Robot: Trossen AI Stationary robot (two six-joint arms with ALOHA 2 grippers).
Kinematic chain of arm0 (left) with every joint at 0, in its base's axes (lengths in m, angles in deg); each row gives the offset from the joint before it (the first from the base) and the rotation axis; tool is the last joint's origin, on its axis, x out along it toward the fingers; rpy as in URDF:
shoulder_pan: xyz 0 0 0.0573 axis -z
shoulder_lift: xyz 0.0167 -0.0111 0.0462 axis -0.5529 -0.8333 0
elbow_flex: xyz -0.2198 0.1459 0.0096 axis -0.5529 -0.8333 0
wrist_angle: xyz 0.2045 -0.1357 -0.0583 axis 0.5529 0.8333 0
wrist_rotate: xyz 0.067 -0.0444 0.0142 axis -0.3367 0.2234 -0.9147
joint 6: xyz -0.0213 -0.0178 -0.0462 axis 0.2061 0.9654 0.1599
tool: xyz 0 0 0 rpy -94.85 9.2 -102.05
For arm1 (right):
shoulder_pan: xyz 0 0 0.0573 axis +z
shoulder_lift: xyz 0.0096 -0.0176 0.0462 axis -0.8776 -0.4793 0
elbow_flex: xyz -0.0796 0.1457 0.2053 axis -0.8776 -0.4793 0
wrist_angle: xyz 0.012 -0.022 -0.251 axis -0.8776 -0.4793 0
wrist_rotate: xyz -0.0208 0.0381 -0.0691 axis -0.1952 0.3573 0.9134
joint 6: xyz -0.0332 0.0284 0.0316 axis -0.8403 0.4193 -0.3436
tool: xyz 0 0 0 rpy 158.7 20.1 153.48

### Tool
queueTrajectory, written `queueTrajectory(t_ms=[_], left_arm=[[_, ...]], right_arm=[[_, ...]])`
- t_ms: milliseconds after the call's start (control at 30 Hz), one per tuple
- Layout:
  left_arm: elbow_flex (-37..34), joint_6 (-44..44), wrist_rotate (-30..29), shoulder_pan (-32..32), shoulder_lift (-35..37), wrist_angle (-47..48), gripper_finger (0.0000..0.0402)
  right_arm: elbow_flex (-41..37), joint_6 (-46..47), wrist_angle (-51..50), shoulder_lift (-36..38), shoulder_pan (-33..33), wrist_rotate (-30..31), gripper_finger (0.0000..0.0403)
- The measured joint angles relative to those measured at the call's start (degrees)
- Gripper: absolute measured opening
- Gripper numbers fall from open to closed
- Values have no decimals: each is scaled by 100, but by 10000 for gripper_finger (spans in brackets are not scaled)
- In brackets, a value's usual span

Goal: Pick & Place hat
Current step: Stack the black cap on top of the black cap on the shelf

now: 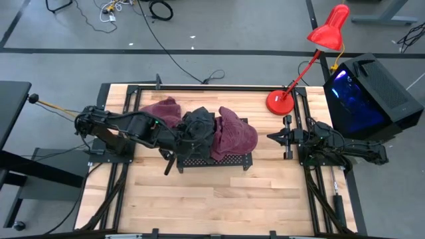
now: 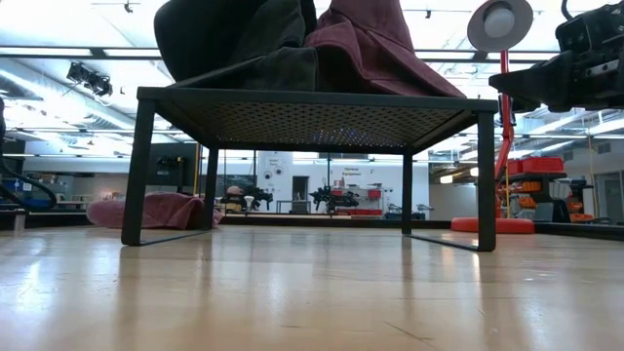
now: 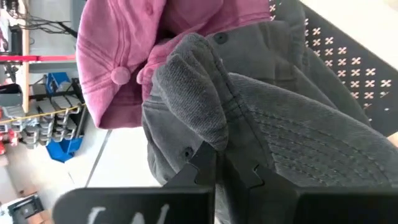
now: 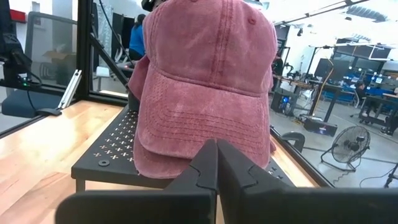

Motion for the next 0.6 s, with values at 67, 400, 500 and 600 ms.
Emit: queueTrajectory(t_ms=[67, 400, 500, 600], left_arm=[[0, 1, 84, 0, 3, 0, 17], [0, 153, 301, 0, 6, 2, 59], [0, 244, 390, 0, 6, 0, 84], [0, 423, 388, 0, 6, -16, 118]], right_arm=[[0, -2, -2, 0, -1, -2, 4], [0, -1, -2, -1, -1, -1, 4], [-2, 0, -2, 0, -2, -2, 4], [0, 0, -2, -2, 1, -2, 4]])
